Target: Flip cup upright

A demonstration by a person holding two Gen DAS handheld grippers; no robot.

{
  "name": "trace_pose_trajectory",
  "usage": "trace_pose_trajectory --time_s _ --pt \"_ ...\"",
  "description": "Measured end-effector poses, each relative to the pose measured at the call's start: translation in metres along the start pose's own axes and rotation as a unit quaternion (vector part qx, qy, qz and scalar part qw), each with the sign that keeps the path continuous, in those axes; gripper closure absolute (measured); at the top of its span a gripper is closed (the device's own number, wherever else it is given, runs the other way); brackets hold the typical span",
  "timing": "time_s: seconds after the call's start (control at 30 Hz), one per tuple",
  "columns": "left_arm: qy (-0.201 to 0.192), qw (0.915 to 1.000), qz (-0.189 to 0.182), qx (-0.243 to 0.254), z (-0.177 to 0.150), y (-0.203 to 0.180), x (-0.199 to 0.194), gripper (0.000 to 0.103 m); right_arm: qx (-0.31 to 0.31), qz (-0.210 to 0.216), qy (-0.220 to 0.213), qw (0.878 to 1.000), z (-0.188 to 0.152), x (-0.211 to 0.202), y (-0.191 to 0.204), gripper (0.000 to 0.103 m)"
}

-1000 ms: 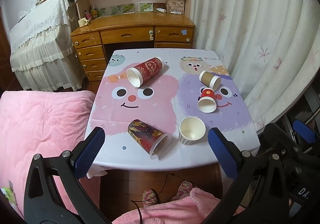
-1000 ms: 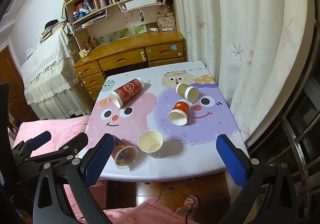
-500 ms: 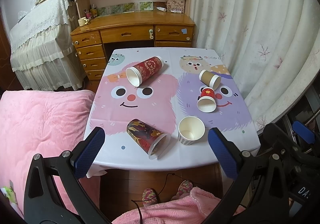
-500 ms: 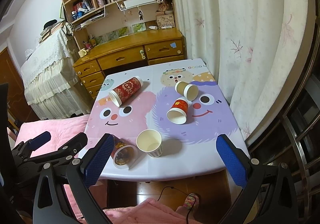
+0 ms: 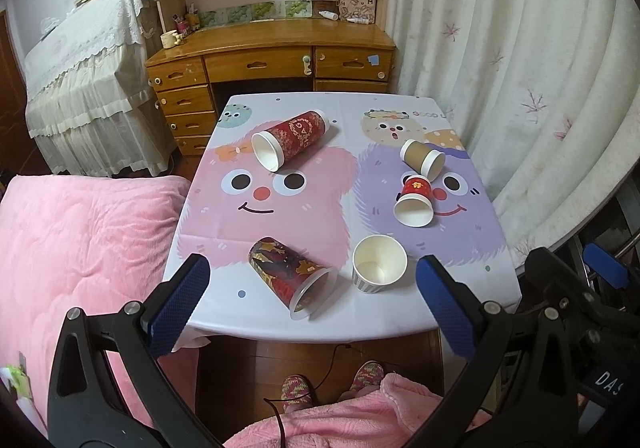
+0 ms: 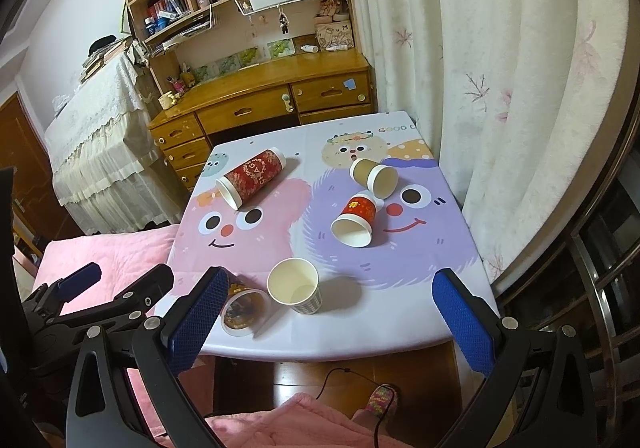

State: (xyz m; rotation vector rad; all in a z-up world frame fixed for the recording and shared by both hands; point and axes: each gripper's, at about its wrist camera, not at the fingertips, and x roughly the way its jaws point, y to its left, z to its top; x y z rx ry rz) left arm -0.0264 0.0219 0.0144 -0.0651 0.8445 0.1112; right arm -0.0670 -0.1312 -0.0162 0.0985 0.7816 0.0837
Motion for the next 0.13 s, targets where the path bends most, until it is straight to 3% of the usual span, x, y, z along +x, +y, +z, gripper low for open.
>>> trace_pose_trajectory --time_s 0.13 --pt "0.003 1.0000 0.006 -0.004 0.0038 -0.0060 0.0032 0.001 0.000 0.009 0.007 1.000 -0.0112 -0.0026 0.0004 0.000"
